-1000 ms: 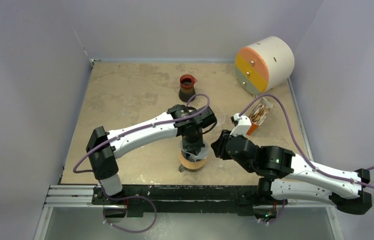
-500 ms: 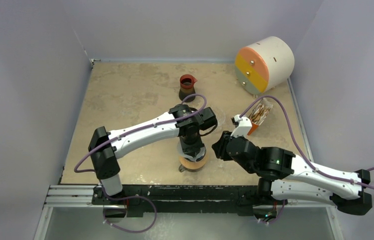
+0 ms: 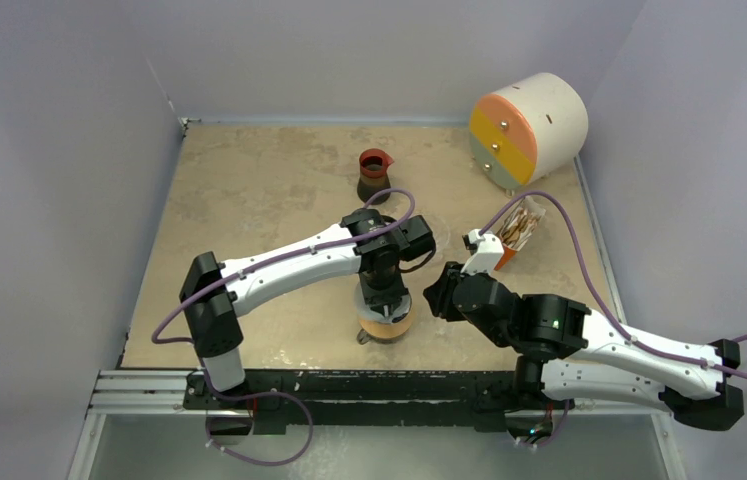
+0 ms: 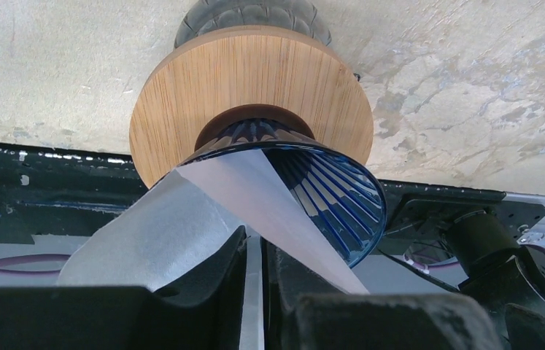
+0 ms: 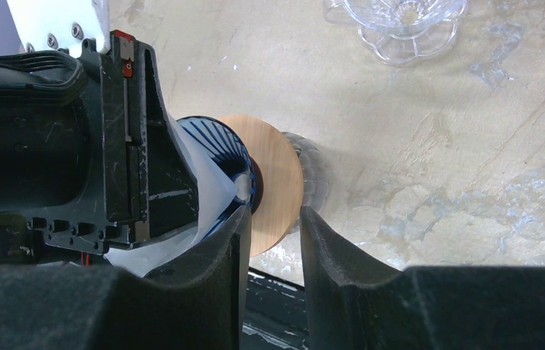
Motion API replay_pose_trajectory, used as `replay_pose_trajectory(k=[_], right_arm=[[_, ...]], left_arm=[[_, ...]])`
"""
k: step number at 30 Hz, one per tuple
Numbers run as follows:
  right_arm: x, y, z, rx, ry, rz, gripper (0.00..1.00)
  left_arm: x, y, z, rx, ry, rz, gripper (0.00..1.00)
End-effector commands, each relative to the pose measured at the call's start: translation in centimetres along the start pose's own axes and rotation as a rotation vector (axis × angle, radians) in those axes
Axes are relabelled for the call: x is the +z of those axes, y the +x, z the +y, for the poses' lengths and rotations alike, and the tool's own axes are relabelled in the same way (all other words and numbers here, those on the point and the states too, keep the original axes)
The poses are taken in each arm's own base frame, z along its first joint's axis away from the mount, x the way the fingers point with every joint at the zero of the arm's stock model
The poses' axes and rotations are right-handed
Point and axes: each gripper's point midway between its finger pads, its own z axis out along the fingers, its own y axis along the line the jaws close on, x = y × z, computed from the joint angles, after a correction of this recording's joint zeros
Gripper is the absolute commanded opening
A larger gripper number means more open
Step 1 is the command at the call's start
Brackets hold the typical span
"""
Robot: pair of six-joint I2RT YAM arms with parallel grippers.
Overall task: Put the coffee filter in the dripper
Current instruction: Place the coffee filter in the coffee dripper.
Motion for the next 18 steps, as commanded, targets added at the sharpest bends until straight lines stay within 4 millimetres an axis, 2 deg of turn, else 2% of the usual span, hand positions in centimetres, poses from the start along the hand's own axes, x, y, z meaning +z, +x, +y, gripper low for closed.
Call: replay_pose_trajectory(k=[1,10,18], right_arm=[[-0.27,-1.06,0.16,0.026,-0.002,-0.039,0.34],[-0.41,-0.91,-0.28,0.031,0.007,-0.037,0.34],[-0.38,-0.69,-0.54,0.035,0.012,-0.034,0.34]], left_arm=[[-0.43,-0.15,-0.29,0.035,0.007,-0.008,0.13],[0.31,-0.19,-1.12,0.118,0.014,0.003,0.18],[0.54,-0.50,-1.02,0.188,0.006,-0.008,0.26]])
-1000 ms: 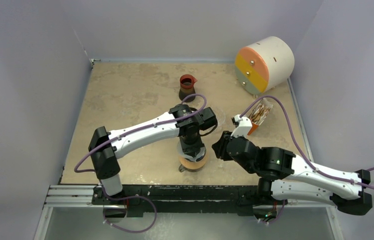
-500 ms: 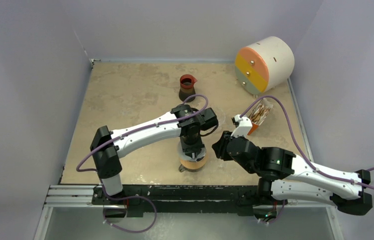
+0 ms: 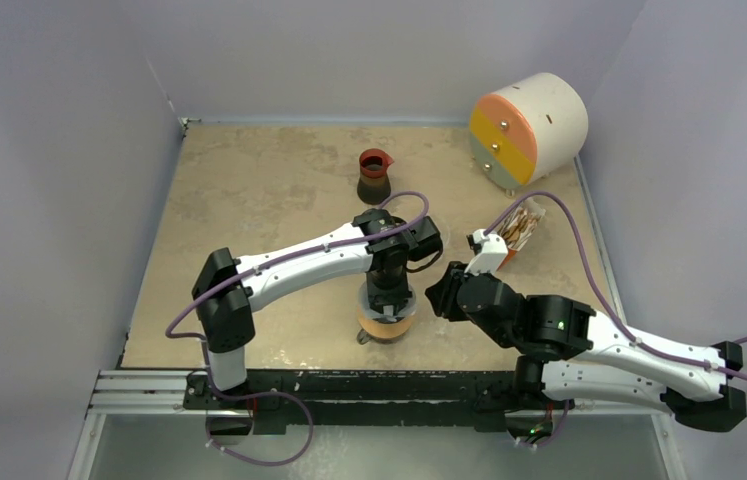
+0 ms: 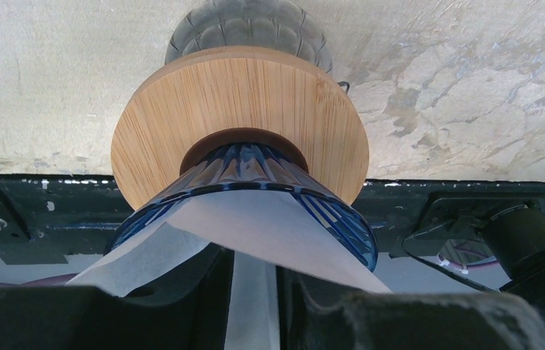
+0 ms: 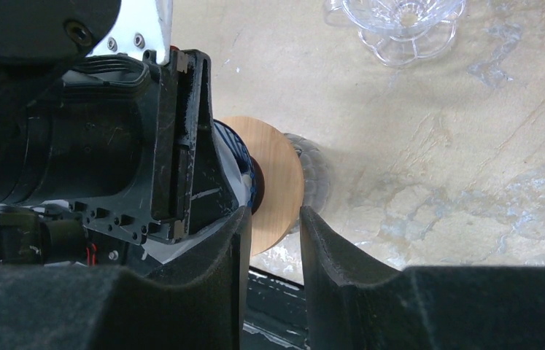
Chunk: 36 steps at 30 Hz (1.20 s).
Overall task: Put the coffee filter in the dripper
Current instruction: Place the coffee filter in the coffee dripper.
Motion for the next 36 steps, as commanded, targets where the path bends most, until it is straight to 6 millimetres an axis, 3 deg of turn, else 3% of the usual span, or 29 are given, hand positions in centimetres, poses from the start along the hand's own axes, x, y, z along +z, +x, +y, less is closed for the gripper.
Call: replay_pose_trajectory(k=[1,6,36], right_arm=[[0.0,-0.4,-0.4,0.022,0.021,-0.025,0.34],[0.1,-0.4,-0.3,0.023,0.020,-0.026,0.34],[-0.1,-1.0,0.2,0.016,0.013,-0.031,0.34]], left_arm=[[-0.9,-0.4,-0.5,0.062,0.024,-0.021,0.26],[-0.9,-0.4,-0.3,0.086,0.020,-0.017,0.34],[-2.2,-0.2,-0.9,0.190,0.103,-0.020,0.44]])
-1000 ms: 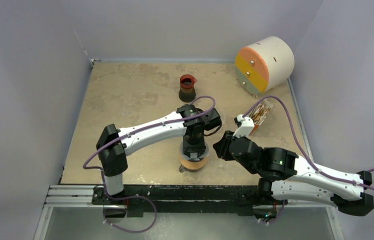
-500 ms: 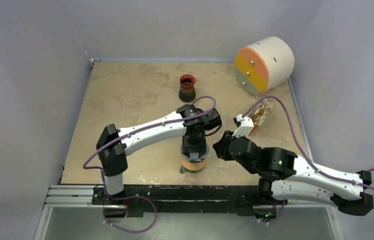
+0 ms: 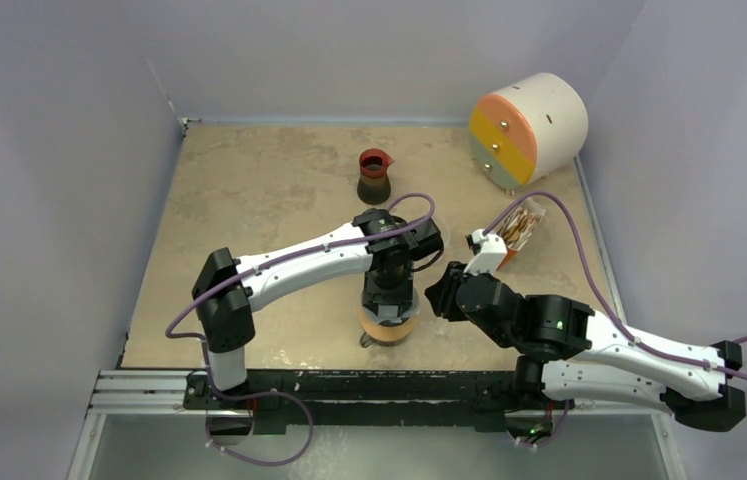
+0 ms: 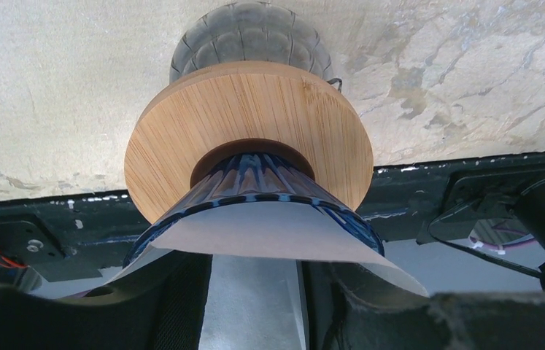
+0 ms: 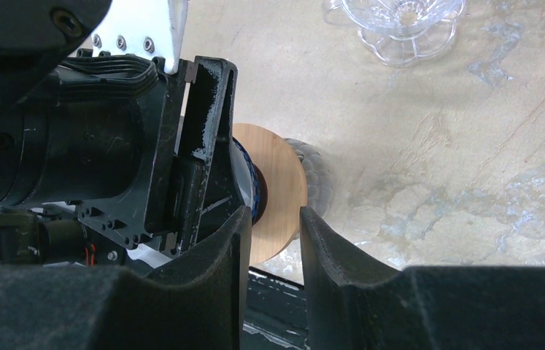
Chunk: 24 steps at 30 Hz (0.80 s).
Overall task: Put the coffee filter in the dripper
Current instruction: Place the coffee filter in the coffee dripper.
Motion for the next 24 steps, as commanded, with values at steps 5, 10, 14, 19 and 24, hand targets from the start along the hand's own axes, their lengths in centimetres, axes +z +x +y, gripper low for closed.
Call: replay_pose_trajectory(k=[5,10,14,19,24], right_arm=[[-0.05,-0.96,0.18,0.013,0.015,-0.031,0.34],[-0.01,-1.00,0.29,0.014,0.014,-0.032,0.34],[0.01,-1.01,0.34,0.010,0.014,-0.031,0.34],[-0.03,-1.20,0.53,0.009,0.010,-0.034,0.34],[-0.04,-1.32,0.65,0.004,0.009,-0.035,0.34]], left_arm=[[-2.09,-0.33,-0.63,0.065,0.069,-0.031,0.44],[-2.20,-0.24,-0.91,0.076,0.102,-0.036,0.41],[-2.35,-0.26,-0.99,0.083,0.111,-0.039,0.28],[-2.54,-0.29,-0.92,0.091,0.109,-0.040,0.11],[-2.86,-0.40,-0.63,0.100,0.096,-0.046,0.00]])
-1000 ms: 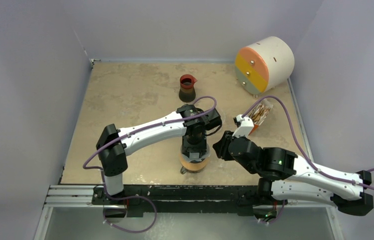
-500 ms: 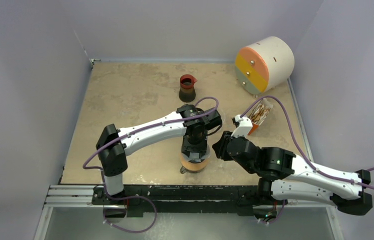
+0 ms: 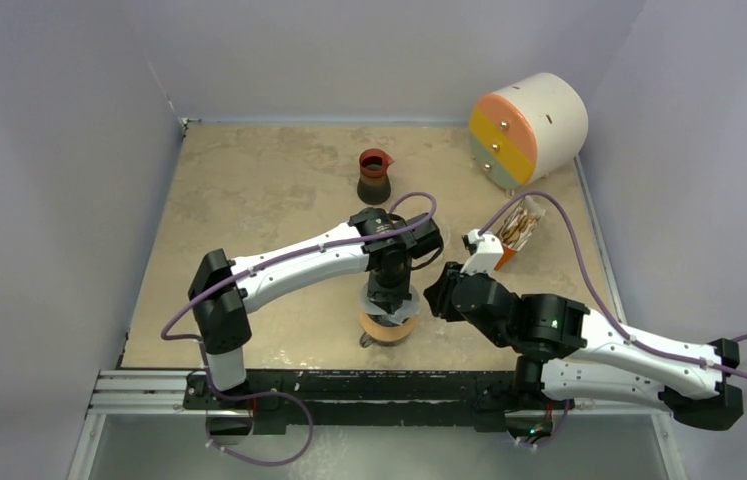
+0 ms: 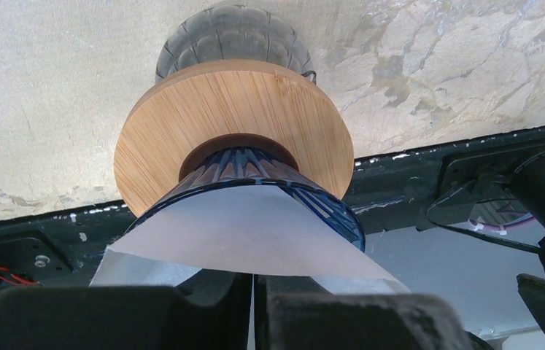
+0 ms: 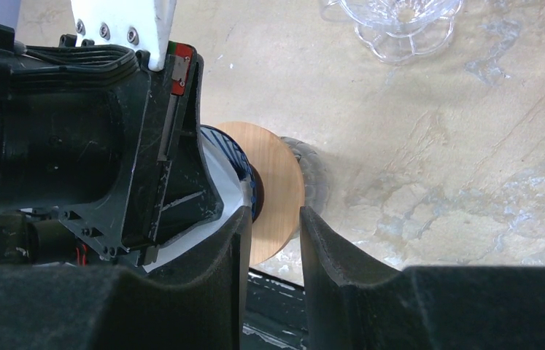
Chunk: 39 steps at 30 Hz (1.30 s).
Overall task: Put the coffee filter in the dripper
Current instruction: Place the coffee filter in the coffee dripper.
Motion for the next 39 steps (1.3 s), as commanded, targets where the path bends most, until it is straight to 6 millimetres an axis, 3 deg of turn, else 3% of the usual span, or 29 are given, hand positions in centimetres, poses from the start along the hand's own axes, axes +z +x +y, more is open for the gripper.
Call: replay_pose_trajectory(k=[1,7,20,24,32,36,39], right_arm=[[-0.4,-1.6,0.7,0.016,-0.003,-0.043,0.34],[-0.6,-1.9,0.8,0.013,-0.006,-0.044,0.34],[-1.4,-1.9,-0.1,0.011,0.003,-0.039,0.34],[-1.7,-2.0,-0.2,0.006,0.003,-0.036,0.34],[-2.9,-2.7,0.5,-0.030,-0.077,-0.039,0.33],[-3.8,-3.5,2.2,-0.092,-0.139,-0.017,0.16],[-3.3,-4.1,3.6,-0.150,-0.129,-0.001,0.00]], left_arm=[[-2.2,-0.2,-0.2,0.034,0.043,-0.034,0.00],[-2.9,-0.3,-0.3,0.066,0.061,-0.043,0.00],[-6.6,-1.3,-1.2,0.173,0.173,-0.128,0.00],[-8.8,-1.8,-1.6,0.238,0.250,-0.194,0.00],[-13.0,-3.4,0.5,0.326,0.303,-0.381,0.00],[-14.3,-4.4,3.1,0.331,0.269,-0.495,0.00],[-15.2,-5.1,5.8,0.332,0.197,-0.593,0.00]])
